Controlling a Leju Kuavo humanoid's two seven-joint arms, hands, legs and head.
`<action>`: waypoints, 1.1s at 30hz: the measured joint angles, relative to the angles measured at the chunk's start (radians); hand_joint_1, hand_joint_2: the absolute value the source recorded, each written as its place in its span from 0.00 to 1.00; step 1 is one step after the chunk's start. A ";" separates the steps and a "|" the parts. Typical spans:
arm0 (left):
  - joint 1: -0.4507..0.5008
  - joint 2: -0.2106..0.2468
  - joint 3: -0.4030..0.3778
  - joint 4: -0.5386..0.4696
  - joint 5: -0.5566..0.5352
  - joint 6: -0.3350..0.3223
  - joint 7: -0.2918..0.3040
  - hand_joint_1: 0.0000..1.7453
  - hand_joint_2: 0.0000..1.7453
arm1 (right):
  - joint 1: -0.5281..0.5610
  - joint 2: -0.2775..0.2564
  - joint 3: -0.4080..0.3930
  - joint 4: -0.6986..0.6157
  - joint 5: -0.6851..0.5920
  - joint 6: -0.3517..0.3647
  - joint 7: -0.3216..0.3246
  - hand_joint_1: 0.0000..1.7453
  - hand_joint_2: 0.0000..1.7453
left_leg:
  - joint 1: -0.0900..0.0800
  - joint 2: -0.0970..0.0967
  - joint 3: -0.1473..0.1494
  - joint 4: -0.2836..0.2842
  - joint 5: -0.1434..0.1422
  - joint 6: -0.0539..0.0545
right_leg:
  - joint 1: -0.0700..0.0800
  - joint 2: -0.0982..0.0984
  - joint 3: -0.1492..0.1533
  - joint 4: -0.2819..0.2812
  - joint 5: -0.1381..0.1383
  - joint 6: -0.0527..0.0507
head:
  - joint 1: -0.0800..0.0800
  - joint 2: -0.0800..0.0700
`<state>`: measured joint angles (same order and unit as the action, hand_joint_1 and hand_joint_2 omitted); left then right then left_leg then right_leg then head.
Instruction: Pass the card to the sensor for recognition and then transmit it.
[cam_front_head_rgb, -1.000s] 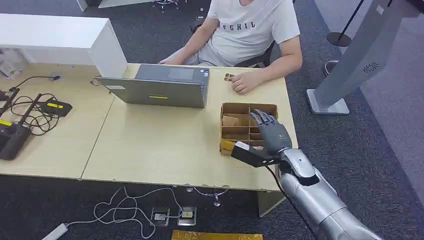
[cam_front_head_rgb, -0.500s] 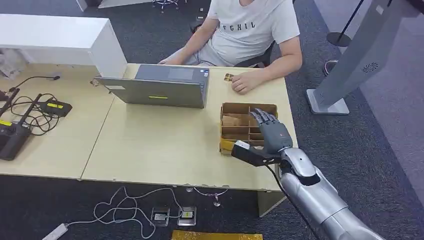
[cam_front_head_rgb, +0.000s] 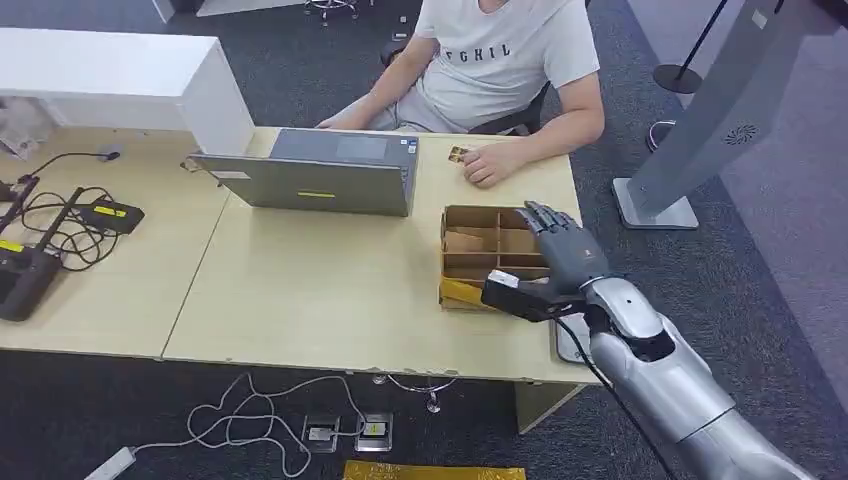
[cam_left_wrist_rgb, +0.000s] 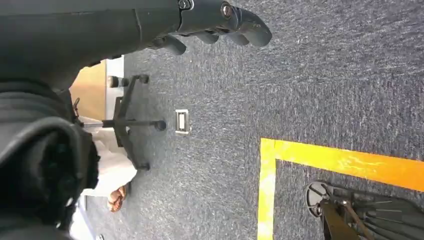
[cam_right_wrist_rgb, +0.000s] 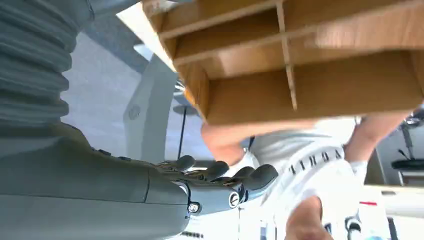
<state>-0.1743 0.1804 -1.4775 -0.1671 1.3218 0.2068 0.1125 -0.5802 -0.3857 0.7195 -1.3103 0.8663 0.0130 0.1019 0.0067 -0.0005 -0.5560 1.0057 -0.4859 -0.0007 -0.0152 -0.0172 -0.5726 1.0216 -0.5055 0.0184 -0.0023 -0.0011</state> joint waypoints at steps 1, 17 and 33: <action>0.000 0.000 0.000 0.000 0.000 0.000 0.000 0.00 0.00 | -0.002 -0.007 0.000 -0.012 -0.001 0.002 0.000 0.00 1.00 | 0.000 0.000 0.000 0.000 0.000 0.000 | 0.000 0.000 0.000 0.000 0.000 0.000 | 0.000 0.000; 0.000 0.006 0.000 0.000 0.002 -0.009 0.000 0.00 0.00 | -0.001 -0.080 0.020 -0.146 -0.092 0.069 0.042 0.00 1.00 | 0.000 0.000 0.000 0.000 0.000 0.000 | 0.000 0.000 0.000 0.000 0.000 0.000 | 0.000 0.000; 0.000 0.009 0.000 0.000 0.003 -0.017 -0.011 0.00 0.00 | 0.008 -0.102 0.053 -0.184 -0.106 0.084 0.051 0.00 1.00 | 0.000 0.000 0.000 0.000 0.000 0.000 | 0.000 0.000 0.000 0.000 0.000 0.000 | 0.000 0.000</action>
<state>-0.1742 0.1892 -1.4778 -0.1671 1.3249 0.1900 0.1011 -0.5719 -0.4875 0.7725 -1.4946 0.7599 0.0969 0.1530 0.0068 -0.0004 -0.5562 1.0056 -0.4859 -0.0007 -0.0151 -0.0172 -0.5727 1.0216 -0.5056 0.0183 -0.0023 -0.0011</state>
